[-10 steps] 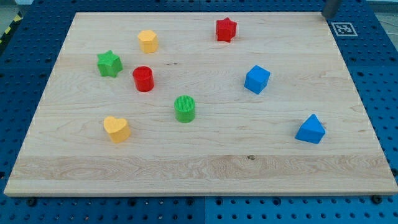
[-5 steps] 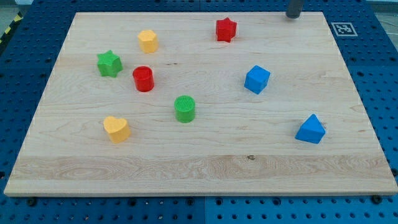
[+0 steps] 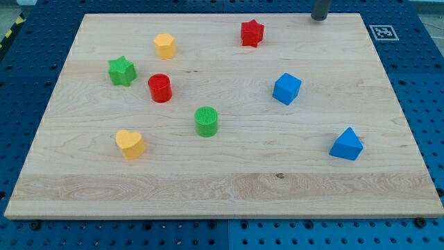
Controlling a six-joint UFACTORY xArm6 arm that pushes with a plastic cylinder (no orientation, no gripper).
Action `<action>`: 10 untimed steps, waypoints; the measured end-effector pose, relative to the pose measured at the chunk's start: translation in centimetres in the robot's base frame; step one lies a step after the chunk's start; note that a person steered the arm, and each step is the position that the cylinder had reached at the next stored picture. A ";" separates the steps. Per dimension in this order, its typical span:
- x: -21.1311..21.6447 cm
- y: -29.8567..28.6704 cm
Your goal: Move red star towards left
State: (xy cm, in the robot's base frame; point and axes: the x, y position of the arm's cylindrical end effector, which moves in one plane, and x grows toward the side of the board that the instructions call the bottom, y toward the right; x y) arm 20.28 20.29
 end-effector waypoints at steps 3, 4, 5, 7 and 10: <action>0.0 0.0; -0.1 0.0; -0.1 -0.1; -0.1 -1.2; 0.0 -1.3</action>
State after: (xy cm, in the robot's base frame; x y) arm 20.28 18.96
